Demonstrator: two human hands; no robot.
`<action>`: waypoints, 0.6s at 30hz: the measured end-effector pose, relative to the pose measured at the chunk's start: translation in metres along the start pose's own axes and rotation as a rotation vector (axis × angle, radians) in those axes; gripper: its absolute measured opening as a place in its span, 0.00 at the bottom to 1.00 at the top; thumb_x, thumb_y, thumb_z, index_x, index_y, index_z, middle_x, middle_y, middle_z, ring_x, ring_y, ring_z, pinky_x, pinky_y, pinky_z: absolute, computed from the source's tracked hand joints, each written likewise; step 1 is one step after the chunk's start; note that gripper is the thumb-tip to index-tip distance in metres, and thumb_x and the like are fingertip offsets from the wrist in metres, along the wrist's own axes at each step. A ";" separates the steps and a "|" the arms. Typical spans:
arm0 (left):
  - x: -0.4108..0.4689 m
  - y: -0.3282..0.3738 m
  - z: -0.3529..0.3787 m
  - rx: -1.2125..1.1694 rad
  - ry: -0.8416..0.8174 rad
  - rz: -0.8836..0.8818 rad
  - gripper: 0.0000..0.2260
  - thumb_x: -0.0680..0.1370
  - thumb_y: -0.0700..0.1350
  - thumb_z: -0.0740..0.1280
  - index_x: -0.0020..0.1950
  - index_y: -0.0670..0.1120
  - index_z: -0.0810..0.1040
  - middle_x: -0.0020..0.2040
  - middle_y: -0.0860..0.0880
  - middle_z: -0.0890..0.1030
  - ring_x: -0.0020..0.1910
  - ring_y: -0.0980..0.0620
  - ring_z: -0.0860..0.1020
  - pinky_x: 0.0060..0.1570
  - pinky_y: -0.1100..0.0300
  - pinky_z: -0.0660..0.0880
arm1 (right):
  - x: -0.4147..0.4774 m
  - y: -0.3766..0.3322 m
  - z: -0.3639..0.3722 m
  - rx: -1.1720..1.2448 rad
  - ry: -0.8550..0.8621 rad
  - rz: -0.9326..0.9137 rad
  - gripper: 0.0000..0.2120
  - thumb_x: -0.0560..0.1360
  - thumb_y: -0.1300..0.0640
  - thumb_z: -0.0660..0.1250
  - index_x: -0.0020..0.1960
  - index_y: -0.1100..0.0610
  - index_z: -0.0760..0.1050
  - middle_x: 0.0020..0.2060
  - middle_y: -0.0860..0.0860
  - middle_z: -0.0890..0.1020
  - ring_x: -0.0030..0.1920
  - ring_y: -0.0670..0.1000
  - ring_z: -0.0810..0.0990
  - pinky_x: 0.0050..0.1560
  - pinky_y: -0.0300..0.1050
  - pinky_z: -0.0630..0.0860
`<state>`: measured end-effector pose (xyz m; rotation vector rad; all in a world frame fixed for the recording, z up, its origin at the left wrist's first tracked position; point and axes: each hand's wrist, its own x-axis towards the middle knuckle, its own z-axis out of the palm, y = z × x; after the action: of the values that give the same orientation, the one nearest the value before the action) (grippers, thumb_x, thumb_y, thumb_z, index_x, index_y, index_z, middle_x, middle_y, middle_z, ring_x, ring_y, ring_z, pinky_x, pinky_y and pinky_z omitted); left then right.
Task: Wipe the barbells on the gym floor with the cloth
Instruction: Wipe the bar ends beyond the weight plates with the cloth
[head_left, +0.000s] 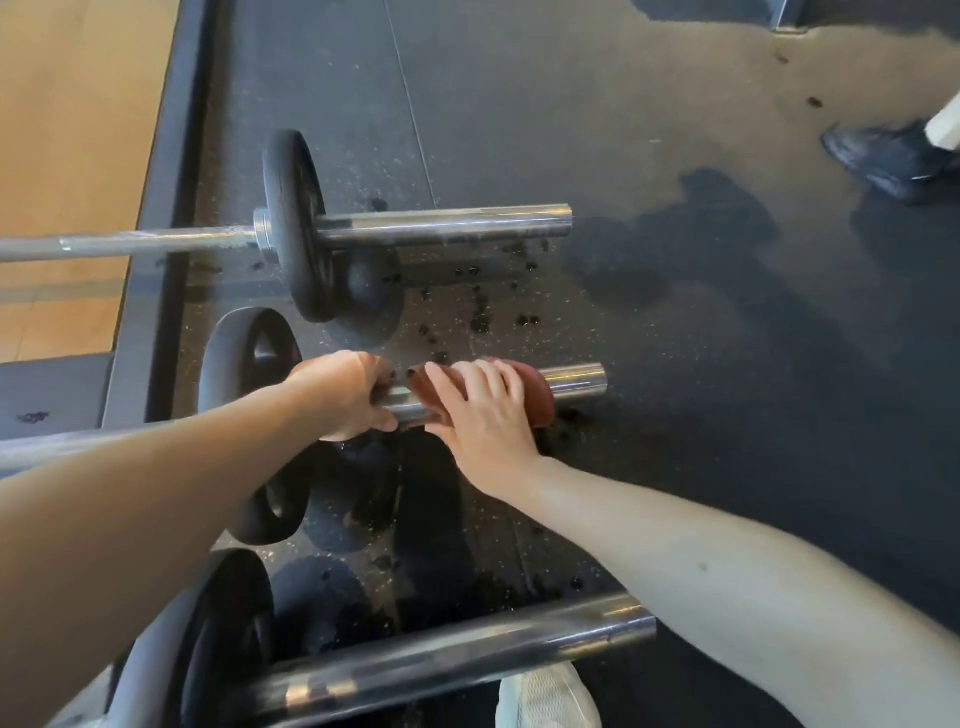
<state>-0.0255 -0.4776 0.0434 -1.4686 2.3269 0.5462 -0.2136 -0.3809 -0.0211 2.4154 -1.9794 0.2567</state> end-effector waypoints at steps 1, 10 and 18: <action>0.000 0.000 -0.001 0.004 0.013 0.002 0.15 0.73 0.57 0.76 0.54 0.55 0.75 0.42 0.56 0.77 0.43 0.51 0.78 0.39 0.57 0.70 | -0.003 0.008 -0.001 0.017 0.014 -0.045 0.31 0.80 0.44 0.65 0.79 0.49 0.60 0.69 0.52 0.73 0.70 0.56 0.70 0.75 0.57 0.61; 0.001 -0.007 0.009 0.066 0.077 0.079 0.21 0.74 0.62 0.73 0.64 0.56 0.78 0.55 0.54 0.74 0.58 0.49 0.69 0.56 0.52 0.73 | -0.037 0.072 -0.011 0.110 0.146 0.362 0.25 0.81 0.57 0.66 0.77 0.51 0.68 0.75 0.50 0.70 0.79 0.54 0.60 0.81 0.59 0.49; -0.004 -0.003 0.013 0.051 0.126 0.072 0.20 0.76 0.62 0.71 0.64 0.54 0.77 0.52 0.55 0.71 0.57 0.50 0.69 0.57 0.53 0.73 | -0.029 0.018 0.006 0.153 0.096 -0.015 0.31 0.80 0.59 0.67 0.80 0.50 0.63 0.81 0.50 0.62 0.82 0.51 0.51 0.82 0.54 0.44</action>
<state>-0.0197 -0.4694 0.0339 -1.4398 2.4789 0.4214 -0.2362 -0.3574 -0.0327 2.4524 -1.9682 0.5313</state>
